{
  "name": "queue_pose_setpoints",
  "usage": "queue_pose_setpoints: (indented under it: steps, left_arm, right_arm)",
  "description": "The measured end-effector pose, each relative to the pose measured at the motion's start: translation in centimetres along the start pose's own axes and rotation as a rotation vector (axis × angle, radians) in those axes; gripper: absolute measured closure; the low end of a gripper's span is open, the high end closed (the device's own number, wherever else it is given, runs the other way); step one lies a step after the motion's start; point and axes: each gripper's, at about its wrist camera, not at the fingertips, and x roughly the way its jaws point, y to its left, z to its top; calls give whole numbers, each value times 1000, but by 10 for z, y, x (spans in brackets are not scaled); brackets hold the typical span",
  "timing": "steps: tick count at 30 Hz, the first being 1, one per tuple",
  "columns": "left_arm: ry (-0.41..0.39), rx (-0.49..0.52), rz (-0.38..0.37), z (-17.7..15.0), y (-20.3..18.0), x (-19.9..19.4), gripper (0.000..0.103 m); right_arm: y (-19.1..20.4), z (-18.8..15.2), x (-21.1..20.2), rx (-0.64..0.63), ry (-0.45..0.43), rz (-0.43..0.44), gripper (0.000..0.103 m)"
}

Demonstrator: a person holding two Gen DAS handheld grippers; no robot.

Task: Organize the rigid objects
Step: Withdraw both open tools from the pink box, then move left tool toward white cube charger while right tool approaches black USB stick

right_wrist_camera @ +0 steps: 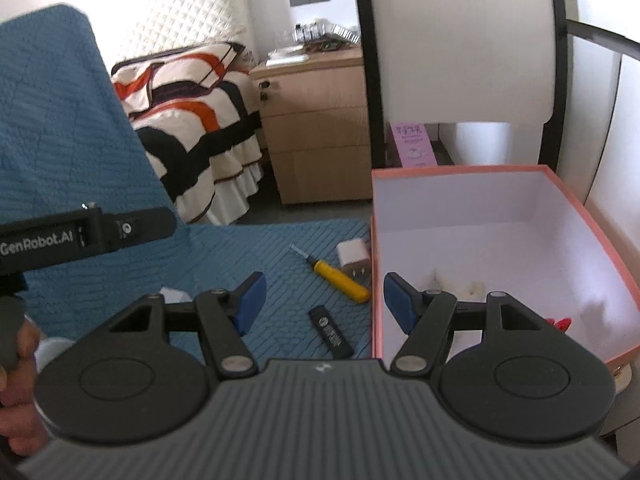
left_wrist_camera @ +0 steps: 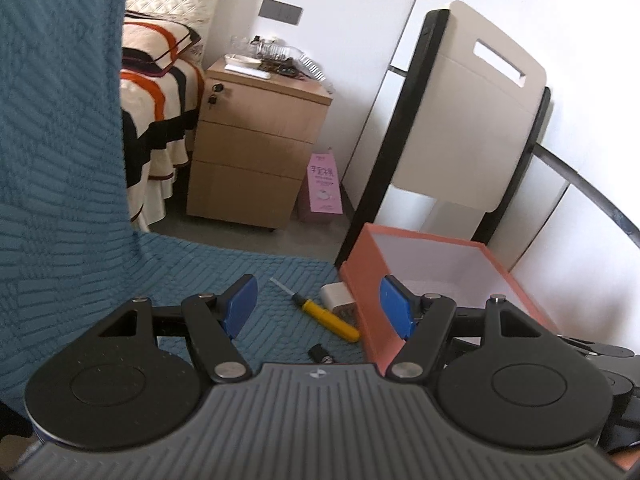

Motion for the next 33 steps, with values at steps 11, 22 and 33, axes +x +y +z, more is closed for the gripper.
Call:
queue_pose_setpoints:
  steps: [11, 22, 33]
  left_arm:
    - [33, -45, 38, -27, 60, -3, 30]
    - [61, -44, 100, -49, 94, 15, 26]
    - [176, -107, 98, -54, 117, 68, 25]
  right_arm:
    - [32, -26, 17, -10, 57, 33, 36]
    - [57, -44, 36, -108, 94, 38, 36]
    - [60, -53, 65, -197, 96, 57, 36]
